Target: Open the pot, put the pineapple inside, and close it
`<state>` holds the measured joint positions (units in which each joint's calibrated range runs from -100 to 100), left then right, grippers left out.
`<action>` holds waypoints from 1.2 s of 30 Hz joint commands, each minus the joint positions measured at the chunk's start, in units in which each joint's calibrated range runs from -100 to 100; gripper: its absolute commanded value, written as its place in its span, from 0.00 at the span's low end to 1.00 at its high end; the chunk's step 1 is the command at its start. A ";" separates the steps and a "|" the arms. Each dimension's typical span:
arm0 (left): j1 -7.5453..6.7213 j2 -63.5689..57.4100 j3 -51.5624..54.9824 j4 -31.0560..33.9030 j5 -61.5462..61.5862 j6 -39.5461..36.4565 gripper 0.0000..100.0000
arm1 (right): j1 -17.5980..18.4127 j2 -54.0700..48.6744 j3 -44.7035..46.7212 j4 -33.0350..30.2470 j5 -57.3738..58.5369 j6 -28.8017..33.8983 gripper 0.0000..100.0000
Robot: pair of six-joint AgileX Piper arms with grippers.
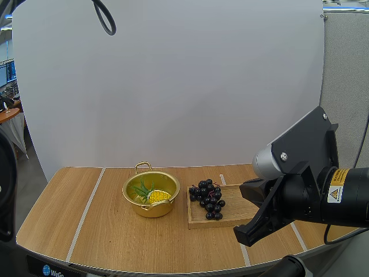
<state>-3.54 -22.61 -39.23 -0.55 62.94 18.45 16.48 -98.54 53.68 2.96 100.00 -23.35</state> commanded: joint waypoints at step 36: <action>-0.24 1.54 0.54 -0.39 37.06 -3.40 0.00 | -0.22 -0.36 0.24 0.11 0.00 -0.09 0.00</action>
<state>-3.54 -21.89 -39.35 -0.55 99.71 15.60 16.48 -98.54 53.68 2.96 100.00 -23.35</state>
